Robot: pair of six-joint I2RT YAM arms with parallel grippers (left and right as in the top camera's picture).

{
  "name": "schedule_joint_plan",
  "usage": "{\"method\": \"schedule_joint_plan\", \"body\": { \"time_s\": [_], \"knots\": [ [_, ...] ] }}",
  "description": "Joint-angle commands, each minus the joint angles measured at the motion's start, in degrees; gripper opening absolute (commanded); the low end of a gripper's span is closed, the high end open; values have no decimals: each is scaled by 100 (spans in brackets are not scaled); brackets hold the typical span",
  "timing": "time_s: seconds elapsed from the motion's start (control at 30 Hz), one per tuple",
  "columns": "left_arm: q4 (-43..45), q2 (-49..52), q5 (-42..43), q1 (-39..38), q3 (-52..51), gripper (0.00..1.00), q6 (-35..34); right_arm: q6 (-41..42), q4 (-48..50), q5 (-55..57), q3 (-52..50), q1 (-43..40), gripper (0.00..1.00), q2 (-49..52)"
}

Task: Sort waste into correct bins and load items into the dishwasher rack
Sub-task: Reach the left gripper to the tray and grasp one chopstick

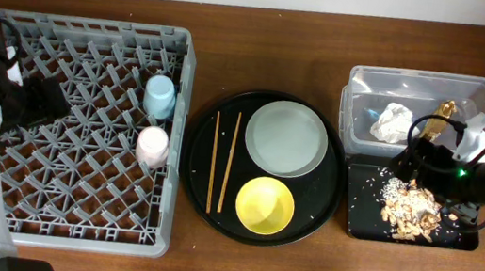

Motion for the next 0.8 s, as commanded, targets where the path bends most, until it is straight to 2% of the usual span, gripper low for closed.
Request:
{"method": "schedule_joint_plan", "body": {
  "time_s": [0.0,0.07,0.13,0.23,0.3,0.33,0.43,0.53,0.6,0.73,0.77],
  "knots": [
    [579,-33,-39,35,72,100,-50,-24,-15,96,7,-35,99,103],
    [804,-35,-44,35,72,100,-50,-24,-15,96,7,-37,99,149],
    [678,-35,501,35,72,100,-74,-24,0,96,7,-37,99,164],
    [455,-33,2973,22,68,100,92,-24,2,96,7,-37,99,168],
    [348,-35,4542,-181,2,100,1147,-24,2,96,7,-37,99,168],
    [232,-33,4765,-358,0,100,1311,-24,2,96,7,-37,99,168],
    [-48,-35,4251,-1049,-2,100,1309,-24,2,96,7,-37,99,168],
    [-177,-35,3407,-2109,-20,99,1305,-24,0,96,7,-37,99,168],
    [-33,-33,3272,-2946,-20,99,1305,-24,2,96,7,-37,99,168],
    [542,-33,3115,-3985,-20,99,1307,-24,0,96,7,-37,99,168],
    [651,-33,2949,-4144,-20,91,1303,-24,0,96,7,-37,99,168]
  ]
}}
